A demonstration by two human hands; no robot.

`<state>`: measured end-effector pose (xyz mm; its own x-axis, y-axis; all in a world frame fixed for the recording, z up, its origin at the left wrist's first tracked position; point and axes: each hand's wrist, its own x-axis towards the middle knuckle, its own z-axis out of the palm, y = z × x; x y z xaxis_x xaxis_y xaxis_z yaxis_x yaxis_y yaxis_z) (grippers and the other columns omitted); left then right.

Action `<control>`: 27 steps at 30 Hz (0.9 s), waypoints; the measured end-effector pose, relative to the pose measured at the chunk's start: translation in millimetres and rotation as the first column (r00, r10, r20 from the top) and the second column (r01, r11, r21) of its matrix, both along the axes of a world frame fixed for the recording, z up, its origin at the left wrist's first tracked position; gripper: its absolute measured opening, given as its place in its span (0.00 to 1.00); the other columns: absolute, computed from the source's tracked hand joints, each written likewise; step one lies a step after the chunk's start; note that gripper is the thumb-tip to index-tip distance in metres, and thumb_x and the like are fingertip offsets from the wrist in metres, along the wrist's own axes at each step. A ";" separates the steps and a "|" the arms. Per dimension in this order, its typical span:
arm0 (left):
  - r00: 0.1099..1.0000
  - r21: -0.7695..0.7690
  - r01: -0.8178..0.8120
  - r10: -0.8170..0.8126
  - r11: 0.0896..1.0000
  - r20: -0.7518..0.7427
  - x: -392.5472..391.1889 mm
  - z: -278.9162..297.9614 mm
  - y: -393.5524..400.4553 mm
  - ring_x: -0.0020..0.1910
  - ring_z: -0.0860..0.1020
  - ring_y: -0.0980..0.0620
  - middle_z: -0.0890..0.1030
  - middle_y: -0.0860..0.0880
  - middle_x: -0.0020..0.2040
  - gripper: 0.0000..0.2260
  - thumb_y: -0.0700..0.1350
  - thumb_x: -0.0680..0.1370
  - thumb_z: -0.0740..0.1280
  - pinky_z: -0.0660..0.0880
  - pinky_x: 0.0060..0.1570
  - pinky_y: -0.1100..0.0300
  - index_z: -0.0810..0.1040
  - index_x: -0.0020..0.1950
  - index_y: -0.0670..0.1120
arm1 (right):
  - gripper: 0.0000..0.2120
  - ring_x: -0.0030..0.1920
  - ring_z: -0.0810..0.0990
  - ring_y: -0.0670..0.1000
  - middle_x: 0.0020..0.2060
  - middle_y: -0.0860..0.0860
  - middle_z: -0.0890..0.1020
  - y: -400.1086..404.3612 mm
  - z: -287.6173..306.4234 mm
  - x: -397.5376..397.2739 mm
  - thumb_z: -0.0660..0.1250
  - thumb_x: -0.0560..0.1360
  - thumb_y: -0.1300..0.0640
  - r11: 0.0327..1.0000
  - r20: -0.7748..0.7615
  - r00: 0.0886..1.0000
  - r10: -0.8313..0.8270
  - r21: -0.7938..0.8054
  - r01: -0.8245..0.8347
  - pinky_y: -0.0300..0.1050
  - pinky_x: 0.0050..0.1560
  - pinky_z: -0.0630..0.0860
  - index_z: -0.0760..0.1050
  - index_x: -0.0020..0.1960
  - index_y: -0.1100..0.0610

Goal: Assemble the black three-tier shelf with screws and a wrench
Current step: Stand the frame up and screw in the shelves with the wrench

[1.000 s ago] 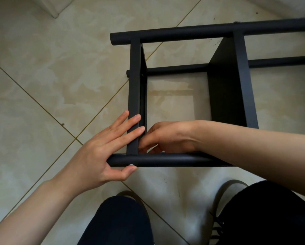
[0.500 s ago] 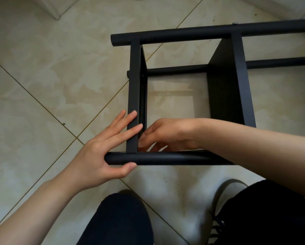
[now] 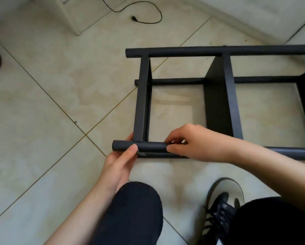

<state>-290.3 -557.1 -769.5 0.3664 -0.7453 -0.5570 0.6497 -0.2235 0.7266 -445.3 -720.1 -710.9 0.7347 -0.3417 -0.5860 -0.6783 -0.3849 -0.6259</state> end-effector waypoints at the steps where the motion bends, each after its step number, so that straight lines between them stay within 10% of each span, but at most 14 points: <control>1: 1.000 -0.013 -0.009 0.009 1.000 -0.023 -3.3 2.9 -0.6 0.66 0.79 0.46 0.81 0.41 0.64 0.25 0.42 0.74 0.65 0.76 0.65 0.56 0.72 0.72 0.41 | 0.12 0.48 0.81 0.44 0.49 0.44 0.83 2.0 1.2 -5.3 0.64 0.79 0.47 0.999 -0.007 1.000 -0.014 -0.039 0.014 0.44 0.53 0.80 0.80 0.60 0.48; 19: 0.999 0.035 -0.043 0.043 0.998 0.011 -5.2 57.6 -23.2 0.67 0.77 0.49 0.83 0.47 0.63 0.23 0.46 0.73 0.69 0.67 0.72 0.54 0.78 0.68 0.46 | 0.11 0.50 0.75 0.53 0.47 0.49 0.80 7.6 36.7 -21.9 0.58 0.83 0.51 0.961 -0.020 0.995 -0.096 -0.264 0.087 0.63 0.63 0.63 0.74 0.64 0.46; 27: 0.980 0.029 0.001 -0.006 1.000 0.198 2.6 125.4 -44.5 0.64 0.78 0.50 0.86 0.53 0.53 0.21 0.52 0.67 0.74 0.65 0.73 0.53 0.82 0.59 0.48 | 0.10 0.45 0.77 0.54 0.41 0.48 0.77 0.4 91.3 -20.4 0.60 0.83 0.53 0.927 0.105 0.987 -0.125 -0.342 0.154 0.56 0.51 0.76 0.76 0.60 0.50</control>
<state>-287.8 -601.6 -644.0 0.4690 -0.7316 -0.4948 0.4927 -0.2482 0.8341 -465.8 -719.7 -619.7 0.7040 -0.6163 -0.3530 -0.6945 -0.4932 -0.5239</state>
